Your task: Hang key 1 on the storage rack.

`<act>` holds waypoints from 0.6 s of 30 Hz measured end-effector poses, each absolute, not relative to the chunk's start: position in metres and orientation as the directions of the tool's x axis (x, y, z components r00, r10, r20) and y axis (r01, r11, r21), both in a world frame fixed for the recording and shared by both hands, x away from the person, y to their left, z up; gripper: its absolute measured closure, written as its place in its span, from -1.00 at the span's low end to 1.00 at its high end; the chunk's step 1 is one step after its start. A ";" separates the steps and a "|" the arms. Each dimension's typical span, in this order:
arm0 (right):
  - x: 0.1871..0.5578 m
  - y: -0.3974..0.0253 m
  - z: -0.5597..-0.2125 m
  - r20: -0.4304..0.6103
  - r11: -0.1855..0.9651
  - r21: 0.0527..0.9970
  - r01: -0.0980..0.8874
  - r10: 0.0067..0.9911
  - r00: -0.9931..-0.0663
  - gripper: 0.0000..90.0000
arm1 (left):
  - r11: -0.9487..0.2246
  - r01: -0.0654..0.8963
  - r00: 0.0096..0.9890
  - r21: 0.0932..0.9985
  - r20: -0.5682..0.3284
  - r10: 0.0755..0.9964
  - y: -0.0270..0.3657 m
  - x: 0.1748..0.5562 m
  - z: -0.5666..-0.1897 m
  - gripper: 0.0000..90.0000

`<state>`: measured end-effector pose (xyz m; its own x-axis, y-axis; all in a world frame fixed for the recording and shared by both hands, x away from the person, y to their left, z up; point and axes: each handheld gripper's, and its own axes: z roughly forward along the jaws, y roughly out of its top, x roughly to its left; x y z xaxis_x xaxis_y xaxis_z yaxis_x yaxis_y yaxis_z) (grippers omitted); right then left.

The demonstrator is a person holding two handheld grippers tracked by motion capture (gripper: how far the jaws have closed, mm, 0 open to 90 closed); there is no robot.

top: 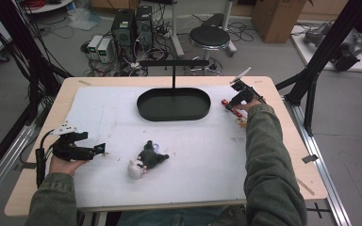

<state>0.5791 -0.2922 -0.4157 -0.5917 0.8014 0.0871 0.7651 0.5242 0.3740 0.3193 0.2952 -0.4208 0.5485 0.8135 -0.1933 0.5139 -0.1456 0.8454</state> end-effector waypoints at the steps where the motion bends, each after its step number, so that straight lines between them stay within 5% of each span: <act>1: 0.578 -0.291 -0.416 0.065 0.548 0.369 0.750 0.790 -0.609 0.42 | -0.146 0.516 0.550 0.844 -0.195 0.812 0.295 0.320 -0.421 -0.96; 6: 0.577 -0.288 -0.415 0.036 0.540 0.357 0.762 0.807 -0.589 0.66 | -0.150 0.517 0.552 0.842 -0.194 0.811 0.295 0.320 -0.422 -0.96; 15: 0.570 -0.286 -0.406 0.026 0.510 0.357 0.783 0.832 -0.554 0.67 | -0.149 0.511 0.566 0.847 -0.200 0.800 0.293 0.320 -0.421 -0.96; 18: 0.563 -0.297 -0.387 0.093 0.450 0.409 0.794 0.845 -0.527 0.67 | -0.149 0.508 0.568 0.848 -0.200 0.798 0.294 0.319 -0.420 -0.96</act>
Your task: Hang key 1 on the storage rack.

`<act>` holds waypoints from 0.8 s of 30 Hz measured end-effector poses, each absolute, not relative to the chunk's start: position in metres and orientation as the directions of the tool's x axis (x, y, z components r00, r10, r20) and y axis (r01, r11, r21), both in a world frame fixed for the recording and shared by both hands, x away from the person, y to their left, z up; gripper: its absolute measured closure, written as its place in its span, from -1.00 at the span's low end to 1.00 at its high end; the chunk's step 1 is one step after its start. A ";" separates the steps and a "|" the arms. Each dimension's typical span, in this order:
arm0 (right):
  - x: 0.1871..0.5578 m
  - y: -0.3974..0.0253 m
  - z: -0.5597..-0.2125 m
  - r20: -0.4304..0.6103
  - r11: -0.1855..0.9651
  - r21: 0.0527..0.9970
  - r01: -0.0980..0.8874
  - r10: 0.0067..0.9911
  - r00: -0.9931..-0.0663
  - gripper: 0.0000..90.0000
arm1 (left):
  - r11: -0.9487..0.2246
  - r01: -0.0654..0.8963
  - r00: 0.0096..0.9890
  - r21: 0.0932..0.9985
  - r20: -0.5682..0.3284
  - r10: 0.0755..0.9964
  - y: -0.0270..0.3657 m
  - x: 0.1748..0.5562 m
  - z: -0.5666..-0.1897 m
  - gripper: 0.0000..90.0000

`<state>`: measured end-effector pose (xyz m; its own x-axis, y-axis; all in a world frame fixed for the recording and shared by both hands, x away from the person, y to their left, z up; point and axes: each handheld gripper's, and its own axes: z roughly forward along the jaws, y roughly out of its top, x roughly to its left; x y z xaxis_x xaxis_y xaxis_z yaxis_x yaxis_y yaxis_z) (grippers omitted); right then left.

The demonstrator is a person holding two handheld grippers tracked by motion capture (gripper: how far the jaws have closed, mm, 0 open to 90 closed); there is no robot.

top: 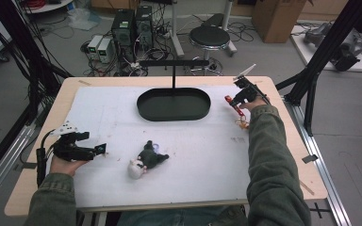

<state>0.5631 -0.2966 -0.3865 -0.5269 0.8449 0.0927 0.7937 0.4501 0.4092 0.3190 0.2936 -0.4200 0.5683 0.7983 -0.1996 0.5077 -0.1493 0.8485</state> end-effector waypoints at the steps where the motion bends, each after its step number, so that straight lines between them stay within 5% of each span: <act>1: 0.563 -0.297 -0.387 0.093 0.450 0.409 0.794 0.845 -0.527 0.67 | -0.147 0.506 0.568 0.850 -0.200 0.798 0.294 0.319 -0.420 -0.96; 24: 0.508 -0.367 -0.274 0.327 0.251 0.593 0.765 0.793 -0.513 0.66 | -0.159 0.507 0.576 0.847 -0.196 0.794 0.290 0.321 -0.419 -0.96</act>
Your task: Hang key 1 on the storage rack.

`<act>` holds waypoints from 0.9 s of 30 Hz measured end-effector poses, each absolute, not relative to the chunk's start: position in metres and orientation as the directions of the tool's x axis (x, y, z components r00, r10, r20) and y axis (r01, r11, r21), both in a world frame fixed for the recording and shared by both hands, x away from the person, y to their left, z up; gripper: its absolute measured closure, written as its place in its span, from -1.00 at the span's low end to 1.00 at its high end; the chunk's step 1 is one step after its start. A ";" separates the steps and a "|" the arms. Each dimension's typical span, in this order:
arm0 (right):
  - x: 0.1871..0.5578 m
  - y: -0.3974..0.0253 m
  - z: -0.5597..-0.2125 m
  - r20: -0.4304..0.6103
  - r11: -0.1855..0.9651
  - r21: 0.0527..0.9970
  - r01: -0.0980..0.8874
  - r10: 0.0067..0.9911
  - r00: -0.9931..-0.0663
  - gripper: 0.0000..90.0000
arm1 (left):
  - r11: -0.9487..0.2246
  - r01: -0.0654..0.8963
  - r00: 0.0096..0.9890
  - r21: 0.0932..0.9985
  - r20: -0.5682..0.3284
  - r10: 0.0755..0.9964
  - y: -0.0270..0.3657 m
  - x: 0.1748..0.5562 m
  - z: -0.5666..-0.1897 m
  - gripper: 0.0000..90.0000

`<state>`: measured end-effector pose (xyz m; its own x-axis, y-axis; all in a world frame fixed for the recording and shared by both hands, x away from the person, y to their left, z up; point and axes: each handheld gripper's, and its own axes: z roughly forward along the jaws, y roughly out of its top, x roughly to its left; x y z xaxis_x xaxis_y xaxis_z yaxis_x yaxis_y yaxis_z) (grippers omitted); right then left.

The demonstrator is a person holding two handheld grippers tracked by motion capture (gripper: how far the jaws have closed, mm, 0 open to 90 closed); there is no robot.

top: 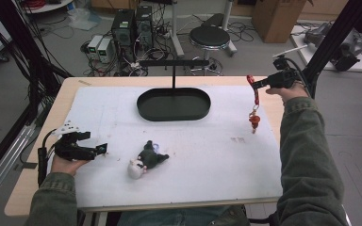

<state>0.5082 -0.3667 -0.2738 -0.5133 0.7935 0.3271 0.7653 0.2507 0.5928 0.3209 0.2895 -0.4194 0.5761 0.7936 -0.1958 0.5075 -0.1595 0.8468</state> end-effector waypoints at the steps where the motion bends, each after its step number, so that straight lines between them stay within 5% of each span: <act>1: 0.506 -0.369 -0.267 0.330 0.254 0.590 0.767 0.791 -0.516 0.66 | -0.158 0.508 0.576 0.847 -0.197 0.794 0.289 0.321 -0.419 -0.96; 27: 0.475 -0.356 -0.211 0.345 0.253 0.657 0.710 0.737 -0.582 0.66 | -0.146 0.504 0.576 0.851 -0.206 0.791 0.289 0.321 -0.418 -0.96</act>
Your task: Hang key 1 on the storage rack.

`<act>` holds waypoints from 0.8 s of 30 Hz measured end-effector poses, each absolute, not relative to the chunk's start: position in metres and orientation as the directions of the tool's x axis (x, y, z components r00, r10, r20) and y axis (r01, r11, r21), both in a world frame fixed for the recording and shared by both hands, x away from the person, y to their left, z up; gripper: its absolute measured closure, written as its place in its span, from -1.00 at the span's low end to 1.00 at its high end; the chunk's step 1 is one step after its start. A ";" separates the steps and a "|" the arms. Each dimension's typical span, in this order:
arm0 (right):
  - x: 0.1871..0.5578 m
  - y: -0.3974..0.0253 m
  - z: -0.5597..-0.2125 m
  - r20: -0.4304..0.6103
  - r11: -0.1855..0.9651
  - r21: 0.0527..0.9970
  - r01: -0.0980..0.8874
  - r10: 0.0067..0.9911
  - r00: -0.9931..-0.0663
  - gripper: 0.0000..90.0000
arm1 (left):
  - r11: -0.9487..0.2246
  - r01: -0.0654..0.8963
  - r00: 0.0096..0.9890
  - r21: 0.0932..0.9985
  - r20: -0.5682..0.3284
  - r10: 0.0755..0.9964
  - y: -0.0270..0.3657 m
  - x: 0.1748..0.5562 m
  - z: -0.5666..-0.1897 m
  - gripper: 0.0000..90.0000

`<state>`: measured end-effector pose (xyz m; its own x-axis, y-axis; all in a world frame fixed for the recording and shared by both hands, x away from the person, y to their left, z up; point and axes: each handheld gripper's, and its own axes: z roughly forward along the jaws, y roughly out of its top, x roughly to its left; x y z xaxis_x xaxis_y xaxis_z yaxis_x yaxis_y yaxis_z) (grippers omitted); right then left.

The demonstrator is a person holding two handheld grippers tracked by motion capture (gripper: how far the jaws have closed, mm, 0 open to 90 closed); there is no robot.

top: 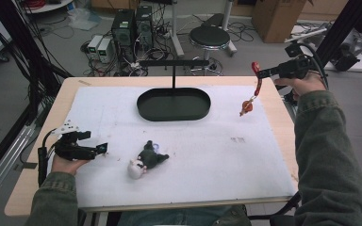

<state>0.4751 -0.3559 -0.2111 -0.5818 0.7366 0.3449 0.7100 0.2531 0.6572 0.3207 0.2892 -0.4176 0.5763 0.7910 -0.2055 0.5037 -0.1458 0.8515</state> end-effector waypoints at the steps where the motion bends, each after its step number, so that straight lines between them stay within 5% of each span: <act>1: 0.476 -0.353 -0.210 0.348 0.252 0.658 0.710 0.734 -0.583 0.66 | -0.145 0.505 0.575 0.851 -0.206 0.792 0.289 0.321 -0.418 -0.96; 24: 0.506 -0.250 -0.180 0.385 0.261 0.652 0.712 0.696 -0.607 0.66 | -0.131 0.498 0.571 0.857 -0.211 0.793 0.292 0.321 -0.417 -0.96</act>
